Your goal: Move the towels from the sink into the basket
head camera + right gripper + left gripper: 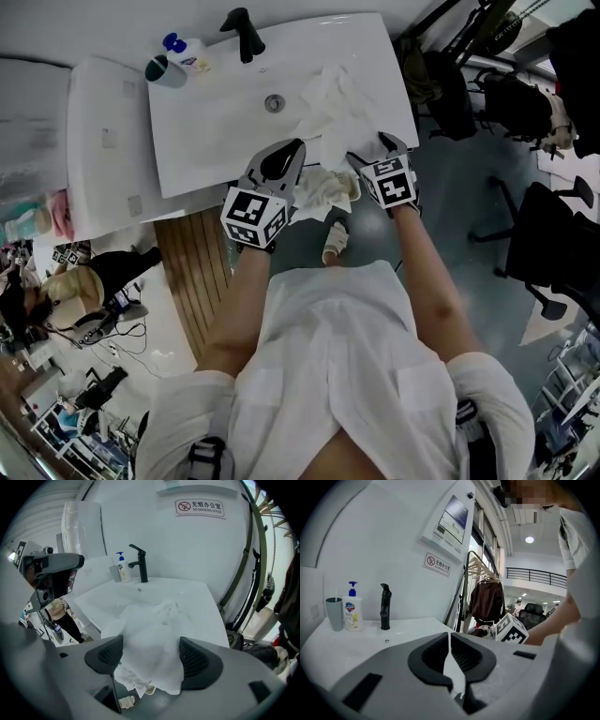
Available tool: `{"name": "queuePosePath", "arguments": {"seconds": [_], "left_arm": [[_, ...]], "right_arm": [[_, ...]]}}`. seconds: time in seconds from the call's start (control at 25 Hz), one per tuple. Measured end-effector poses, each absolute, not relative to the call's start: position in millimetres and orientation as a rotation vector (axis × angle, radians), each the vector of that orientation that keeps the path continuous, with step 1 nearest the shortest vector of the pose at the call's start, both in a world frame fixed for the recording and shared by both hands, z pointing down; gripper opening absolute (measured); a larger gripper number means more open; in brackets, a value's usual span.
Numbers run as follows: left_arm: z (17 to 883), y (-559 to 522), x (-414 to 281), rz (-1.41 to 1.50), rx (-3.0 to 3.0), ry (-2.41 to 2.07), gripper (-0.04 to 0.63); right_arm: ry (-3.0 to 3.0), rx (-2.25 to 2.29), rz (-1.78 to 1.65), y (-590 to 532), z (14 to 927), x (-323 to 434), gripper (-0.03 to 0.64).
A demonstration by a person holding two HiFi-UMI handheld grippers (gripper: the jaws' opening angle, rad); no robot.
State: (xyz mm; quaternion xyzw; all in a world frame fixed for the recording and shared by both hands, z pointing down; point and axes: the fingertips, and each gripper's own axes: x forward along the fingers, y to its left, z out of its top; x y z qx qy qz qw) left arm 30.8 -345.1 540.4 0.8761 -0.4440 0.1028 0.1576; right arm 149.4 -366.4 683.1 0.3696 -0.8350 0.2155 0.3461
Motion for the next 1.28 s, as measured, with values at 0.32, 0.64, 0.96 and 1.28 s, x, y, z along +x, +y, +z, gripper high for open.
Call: {"name": "queuePosePath", "arguments": {"seconds": [0.32, 0.64, 0.96, 1.28], "left_arm": [[544, -346, 22, 0.288, 2.489, -1.275, 0.023], [544, -347, 15, 0.298, 2.494, -1.253, 0.023], [550, -343, 6, 0.303, 2.483, -1.239, 0.023], [548, -340, -5, 0.300, 2.481, -1.240, 0.023]], "right_arm": [[-2.144, 0.964, 0.530, -368, 690, 141, 0.362], [-2.150, 0.966, 0.543, -362, 691, 133, 0.316], [-2.143, 0.988, 0.600, -364, 690, 129, 0.191], [-2.101, 1.025, 0.617, -364, 690, 126, 0.134]]}}
